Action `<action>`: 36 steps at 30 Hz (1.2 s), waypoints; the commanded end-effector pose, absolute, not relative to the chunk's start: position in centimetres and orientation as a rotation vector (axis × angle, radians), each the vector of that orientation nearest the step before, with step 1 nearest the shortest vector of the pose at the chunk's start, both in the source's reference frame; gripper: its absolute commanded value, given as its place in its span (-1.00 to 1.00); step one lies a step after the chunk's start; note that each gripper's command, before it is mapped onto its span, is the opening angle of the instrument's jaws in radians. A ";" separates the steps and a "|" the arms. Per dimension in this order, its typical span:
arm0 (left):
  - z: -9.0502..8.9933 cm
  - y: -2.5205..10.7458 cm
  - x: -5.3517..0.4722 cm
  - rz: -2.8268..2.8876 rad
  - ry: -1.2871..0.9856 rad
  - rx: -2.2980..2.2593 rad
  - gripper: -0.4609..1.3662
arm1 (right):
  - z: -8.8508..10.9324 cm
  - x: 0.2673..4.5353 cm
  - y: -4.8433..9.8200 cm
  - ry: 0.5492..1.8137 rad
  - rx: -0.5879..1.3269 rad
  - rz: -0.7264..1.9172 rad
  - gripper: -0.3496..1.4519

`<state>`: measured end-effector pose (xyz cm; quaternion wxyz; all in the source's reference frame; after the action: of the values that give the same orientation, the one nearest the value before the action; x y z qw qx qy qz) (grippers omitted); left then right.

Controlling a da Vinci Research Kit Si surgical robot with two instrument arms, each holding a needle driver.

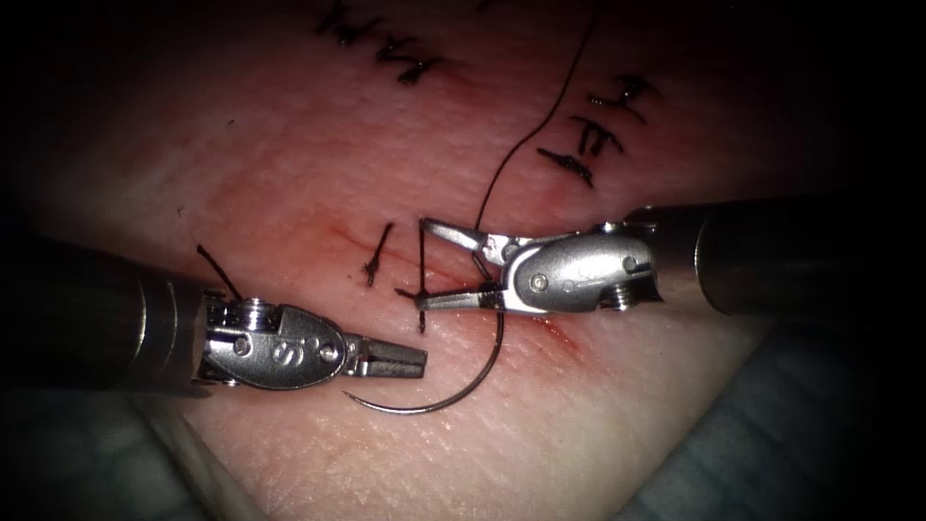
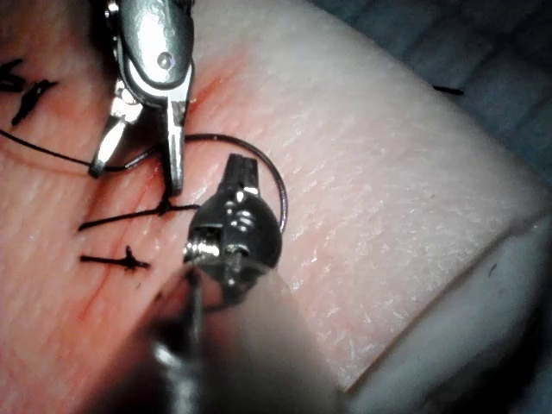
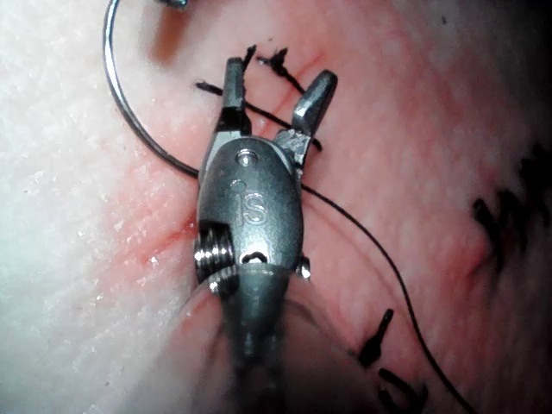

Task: Wound Closure
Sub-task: Pickup the needle with the left gripper

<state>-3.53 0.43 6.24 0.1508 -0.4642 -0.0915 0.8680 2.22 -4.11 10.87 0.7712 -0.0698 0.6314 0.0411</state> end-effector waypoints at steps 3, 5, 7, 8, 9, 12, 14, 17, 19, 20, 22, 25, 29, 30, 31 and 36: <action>6.2 0.4 -3.53 2.495 -0.270 -1.334 -0.88 | 10.9 2.20 -4.1 1.369 -0.149 0.090 0.60; 6.2 0.4 -3.54 2.496 -0.276 -1.337 -0.88 | 10.8 2.19 -4.1 1.370 -0.148 0.090 0.59; 6.2 0.4 -3.54 2.496 -0.277 -1.338 -0.88 | 10.8 2.18 -4.1 1.370 -0.147 0.090 0.58; 6.2 0.4 -3.54 2.496 -0.277 -1.339 -0.88 | 10.8 2.17 -4.1 1.371 -0.146 0.091 0.58; 6.2 0.4 -3.54 2.498 -0.280 -1.337 -0.88 | 10.8 2.16 -4.1 1.371 -0.146 0.091 0.58; 6.2 0.3 -3.55 2.474 -0.298 -1.324 -0.88 | 10.8 2.13 -4.0 1.371 -0.143 0.094 0.57; 6.2 0.3 -3.56 2.429 -0.327 -1.297 -0.88 | 10.8 2.09 -4.0 1.372 -0.140 0.096 0.55; 6.1 0.3 -3.59 2.350 -0.377 -1.250 -0.84 | 10.8 2.02 -4.0 1.373 -0.135 0.100 0.50; 6.1 0.2 -3.59 2.325 -0.399 -1.228 -0.40 | 10.7 1.97 -4.0 1.373 -0.132 0.103 0.48; 6.1 0.2 -3.60 2.327 -0.401 -1.225 -0.34 | 10.7 1.96 -3.9 1.373 -0.131 0.104 0.46; 6.1 0.2 -3.60 2.333 -0.425 -1.200 -0.23 | 10.7 1.90 -3.9 1.372 -0.134 0.098 0.43; 6.1 0.2 -3.61 2.337 -0.459 -1.161 0.05 | 10.6 1.81 -3.8 1.372 -0.135 0.095 0.38; 6.1 0.1 -3.61 2.315 -0.484 -1.132 0.61 | 10.5 1.61 -3.7 1.376 -0.133 0.083 0.25; 6.1 0.1 -3.62 2.316 -0.491 -1.121 0.62 | 10.5 1.53 -3.7 1.376 -0.128 0.080 0.25; 6.1 0.1 -3.62 2.316 -0.496 -1.113 0.61 | 10.4 1.48 -3.6 1.379 -0.126 0.084 0.24; 6.2 0.0 -3.67 2.324 -0.516 -1.075 0.47 | 10.3 1.30 -3.5 1.385 -0.129 0.089 0.23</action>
<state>-3.68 -0.03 6.18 0.2619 -0.3940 -0.1908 0.8601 1.29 -3.54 10.32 0.7670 -0.0595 0.6376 0.0407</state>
